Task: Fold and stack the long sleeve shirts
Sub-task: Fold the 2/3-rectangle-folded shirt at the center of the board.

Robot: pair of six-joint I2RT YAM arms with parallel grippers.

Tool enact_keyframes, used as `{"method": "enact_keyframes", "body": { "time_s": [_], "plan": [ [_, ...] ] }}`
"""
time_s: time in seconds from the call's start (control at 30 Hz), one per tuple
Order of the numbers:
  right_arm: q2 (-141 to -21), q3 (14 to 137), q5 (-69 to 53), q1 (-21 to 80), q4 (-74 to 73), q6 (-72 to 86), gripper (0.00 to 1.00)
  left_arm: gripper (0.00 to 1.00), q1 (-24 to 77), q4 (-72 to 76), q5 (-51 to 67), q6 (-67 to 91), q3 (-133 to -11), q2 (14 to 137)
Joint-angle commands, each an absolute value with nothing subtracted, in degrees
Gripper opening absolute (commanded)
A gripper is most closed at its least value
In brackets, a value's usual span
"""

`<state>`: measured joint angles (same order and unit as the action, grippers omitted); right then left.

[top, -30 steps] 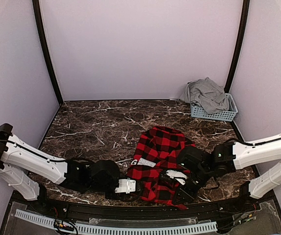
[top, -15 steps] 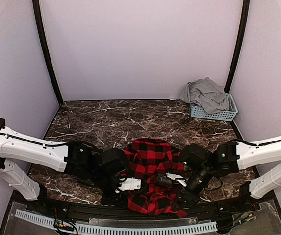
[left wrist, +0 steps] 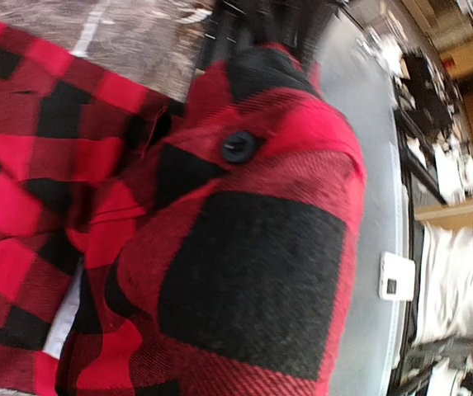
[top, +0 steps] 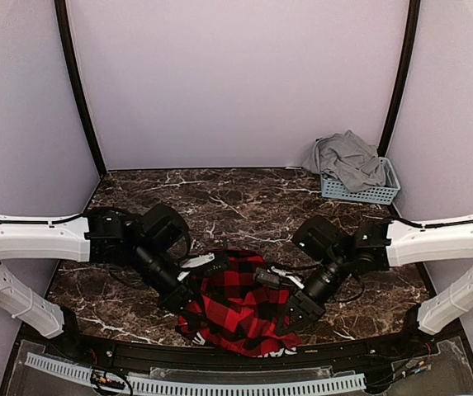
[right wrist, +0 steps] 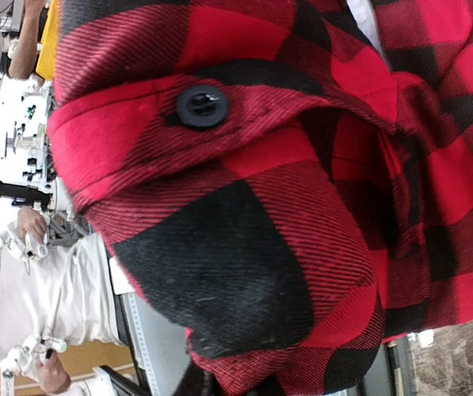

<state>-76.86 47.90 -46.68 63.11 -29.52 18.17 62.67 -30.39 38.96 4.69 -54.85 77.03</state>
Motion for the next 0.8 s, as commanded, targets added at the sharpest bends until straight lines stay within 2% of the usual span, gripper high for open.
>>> {"method": "enact_keyframes", "body": {
  "time_s": [0.0,0.1,0.27,0.3,0.5,0.77],
  "plan": [
    [-80.17,53.27,-45.43,59.29,-32.27,12.91,0.15,0.00,57.13,-24.95,42.54,6.50,-53.01,79.44],
    [-80.81,54.58,-44.30,57.29,-32.52,11.65,0.26,0.00,54.79,-24.58,43.53,6.31,-53.23,81.00],
    [-79.54,54.97,-40.82,55.42,-33.04,11.16,0.59,0.00,51.48,-23.61,44.67,6.23,-53.03,81.89],
    [-79.33,54.73,-40.12,55.10,-32.97,11.32,0.62,0.00,51.23,-23.63,45.16,6.13,-52.97,81.94],
    [-79.43,51.25,-36.46,54.24,-29.83,13.31,0.72,0.00,50.33,-23.65,45.68,5.35,-51.83,81.85],
    [-81.80,47.20,-34.71,53.70,-23.52,14.87,0.74,0.00,49.80,-24.29,45.69,3.62,-50.79,80.74]
  ]
}}
